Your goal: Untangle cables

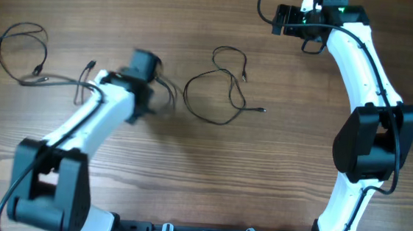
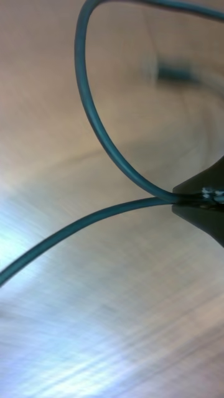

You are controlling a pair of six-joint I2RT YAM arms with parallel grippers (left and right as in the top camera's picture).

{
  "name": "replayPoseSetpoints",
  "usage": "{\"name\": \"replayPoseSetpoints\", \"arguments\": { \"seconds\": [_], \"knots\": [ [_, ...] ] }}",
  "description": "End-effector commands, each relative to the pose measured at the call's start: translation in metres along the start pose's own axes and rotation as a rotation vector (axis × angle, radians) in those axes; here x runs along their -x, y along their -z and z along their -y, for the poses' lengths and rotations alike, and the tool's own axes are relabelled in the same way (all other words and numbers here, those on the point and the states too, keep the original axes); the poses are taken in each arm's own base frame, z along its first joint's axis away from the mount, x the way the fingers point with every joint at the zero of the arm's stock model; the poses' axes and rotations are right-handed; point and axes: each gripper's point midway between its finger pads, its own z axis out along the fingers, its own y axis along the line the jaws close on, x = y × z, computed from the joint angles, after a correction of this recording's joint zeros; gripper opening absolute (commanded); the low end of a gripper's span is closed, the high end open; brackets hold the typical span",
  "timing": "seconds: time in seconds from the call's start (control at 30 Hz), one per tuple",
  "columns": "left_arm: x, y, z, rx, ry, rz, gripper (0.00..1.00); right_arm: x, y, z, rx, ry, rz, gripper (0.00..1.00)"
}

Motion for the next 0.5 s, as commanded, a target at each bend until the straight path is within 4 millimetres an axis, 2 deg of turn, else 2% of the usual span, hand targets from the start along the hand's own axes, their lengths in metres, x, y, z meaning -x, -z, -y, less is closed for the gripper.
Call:
{"name": "replayPoseSetpoints", "arguments": {
  "seconds": [0.0, 0.07, 0.13, 0.47],
  "knots": [
    [0.078, 0.040, 0.033, -0.129, -0.022, 0.150, 0.04, 0.000, -0.001, -0.003, 0.010, -0.004, -0.001, 1.00],
    [0.093, 0.041, 0.039, -0.161, 0.000, 0.165, 0.04, 0.000, -0.001, -0.003, 0.010, -0.003, -0.001, 1.00],
    [0.096, 0.040, 0.037, -0.161, 0.010, 0.167, 0.04, 0.000, -0.001, -0.003, 0.010, -0.003, -0.001, 1.00],
    [0.096, 0.040, 0.038, -0.161, 0.010, 0.166, 0.04, 0.000, -0.001, -0.003, 0.010, -0.004, -0.001, 1.00]
  ]
}}
